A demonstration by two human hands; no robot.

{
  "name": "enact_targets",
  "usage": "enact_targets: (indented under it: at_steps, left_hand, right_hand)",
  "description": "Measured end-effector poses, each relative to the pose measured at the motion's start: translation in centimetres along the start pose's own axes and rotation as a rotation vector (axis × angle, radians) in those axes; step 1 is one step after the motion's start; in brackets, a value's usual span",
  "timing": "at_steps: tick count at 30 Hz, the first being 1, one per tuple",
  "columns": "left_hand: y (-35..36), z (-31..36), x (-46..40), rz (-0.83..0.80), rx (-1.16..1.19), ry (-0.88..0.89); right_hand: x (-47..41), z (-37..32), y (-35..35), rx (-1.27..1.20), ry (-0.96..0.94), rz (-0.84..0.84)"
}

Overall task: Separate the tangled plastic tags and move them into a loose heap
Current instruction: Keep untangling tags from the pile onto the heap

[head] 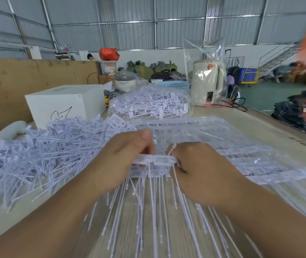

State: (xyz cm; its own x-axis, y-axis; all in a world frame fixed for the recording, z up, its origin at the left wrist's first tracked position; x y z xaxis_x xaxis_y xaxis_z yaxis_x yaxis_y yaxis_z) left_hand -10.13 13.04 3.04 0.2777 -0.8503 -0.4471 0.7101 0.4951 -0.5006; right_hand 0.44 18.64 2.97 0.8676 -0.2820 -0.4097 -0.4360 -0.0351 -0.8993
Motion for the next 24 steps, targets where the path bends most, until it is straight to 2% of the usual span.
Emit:
enact_targets:
  at_steps: [2,7,11,15,17,21,23,24]
  left_hand:
    - [1.5,0.5,0.1,-0.124,-0.022,-0.007]
    - [2.2,-0.5,0.3,-0.209,-0.134,-0.11]
    - [2.2,-0.6,0.3,-0.212,-0.139,-0.112]
    - [1.1,-0.8,-0.2,-0.129,0.16,-0.175]
    - [1.1,-0.7,-0.2,-0.132,0.21,-0.176]
    - [2.1,0.5,0.3,-0.257,0.612,-0.145]
    - [2.2,0.8,0.4,-0.279,0.669,-0.146]
    - [1.9,0.4,0.2,-0.241,0.654,-0.165]
  right_hand:
    - [0.0,0.1,0.1,0.022,0.001,-0.015]
    - [0.1,0.5,0.5,0.067,0.019,-0.057]
    - [0.2,1.5,1.2,-0.132,0.113,-0.148]
    - [0.3,3.1,1.5,-0.267,0.251,-0.214]
    - [0.6,3.8,1.8,-0.269,0.299,-0.249]
    - [0.8,4.0,2.5,-0.236,0.28,-0.351]
    - [0.7,3.8,2.2,-0.285,0.249,-0.354]
    - [0.6,3.6,1.9,-0.309,0.241,-0.337]
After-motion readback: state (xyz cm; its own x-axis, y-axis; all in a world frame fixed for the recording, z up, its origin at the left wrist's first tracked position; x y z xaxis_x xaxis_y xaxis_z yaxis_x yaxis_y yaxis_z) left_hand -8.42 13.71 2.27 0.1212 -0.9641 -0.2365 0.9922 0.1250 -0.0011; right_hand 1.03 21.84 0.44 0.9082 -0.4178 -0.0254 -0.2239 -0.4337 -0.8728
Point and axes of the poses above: each hand's wrist, its own x-axis away from the middle knuckle, its own y-axis out of the palm, z = x × y, the point moved 9 cm from there along -x, towards the middle knuckle, and after that the axes turned 1 degree about -y, right-handed, at the moved point
